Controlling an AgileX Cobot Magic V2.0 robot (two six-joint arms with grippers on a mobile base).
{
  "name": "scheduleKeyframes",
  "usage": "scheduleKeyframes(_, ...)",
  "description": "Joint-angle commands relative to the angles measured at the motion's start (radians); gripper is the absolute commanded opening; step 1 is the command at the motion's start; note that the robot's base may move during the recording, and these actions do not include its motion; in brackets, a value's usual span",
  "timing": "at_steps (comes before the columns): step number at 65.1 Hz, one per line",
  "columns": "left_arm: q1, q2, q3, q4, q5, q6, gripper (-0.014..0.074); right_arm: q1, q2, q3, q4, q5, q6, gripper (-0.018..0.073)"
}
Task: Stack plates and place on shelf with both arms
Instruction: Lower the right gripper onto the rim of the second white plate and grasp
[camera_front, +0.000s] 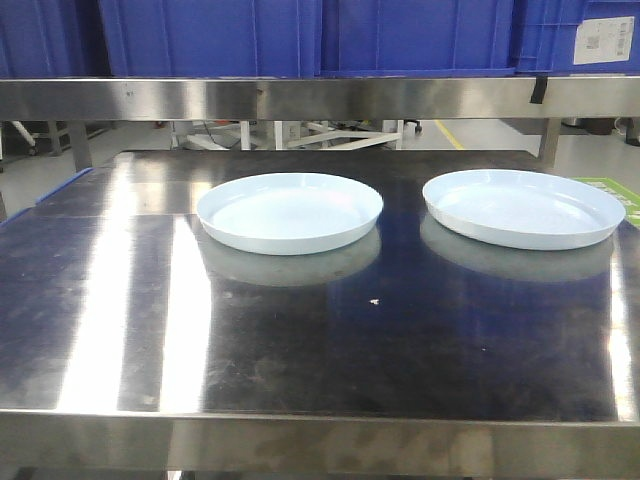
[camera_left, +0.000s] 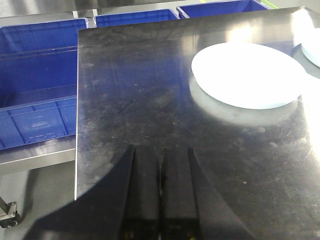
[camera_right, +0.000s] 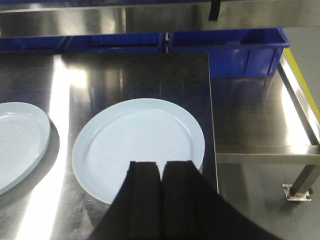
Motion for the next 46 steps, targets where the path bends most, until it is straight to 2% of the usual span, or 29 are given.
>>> scheduleKeyframes(1,0.001,0.001,-0.030,-0.002,-0.085,0.001,0.0100,-0.004,0.068,-0.084,0.002,-0.070,-0.007,0.0092)
scheduleKeyframes(7,0.001,0.001,-0.030,-0.002,-0.085,0.001,0.0100,-0.004,0.165,-0.169,0.002,-0.006,-0.007,0.0171)
scheduleKeyframes(14,0.001,0.001,-0.030,-0.002,-0.085,0.001,0.0100,-0.015,0.288,-0.291,0.001,0.078,-0.009,0.0352)
scheduleKeyframes(19,0.001,0.001,-0.030,-0.002,-0.085,0.001,0.0100,-0.036,0.370,-0.376,-0.015,0.147,-0.008,0.0434)
scheduleKeyframes(33,0.001,0.001,-0.030,-0.002,-0.085,0.001,0.0100,-0.113,0.577,-0.569,-0.030,0.302,-0.008,0.0433)
scheduleKeyframes(46,0.001,0.001,-0.030,-0.002,-0.085,0.001,0.0100,-0.135,0.688,-0.652,-0.030,0.321,-0.008,0.0433)
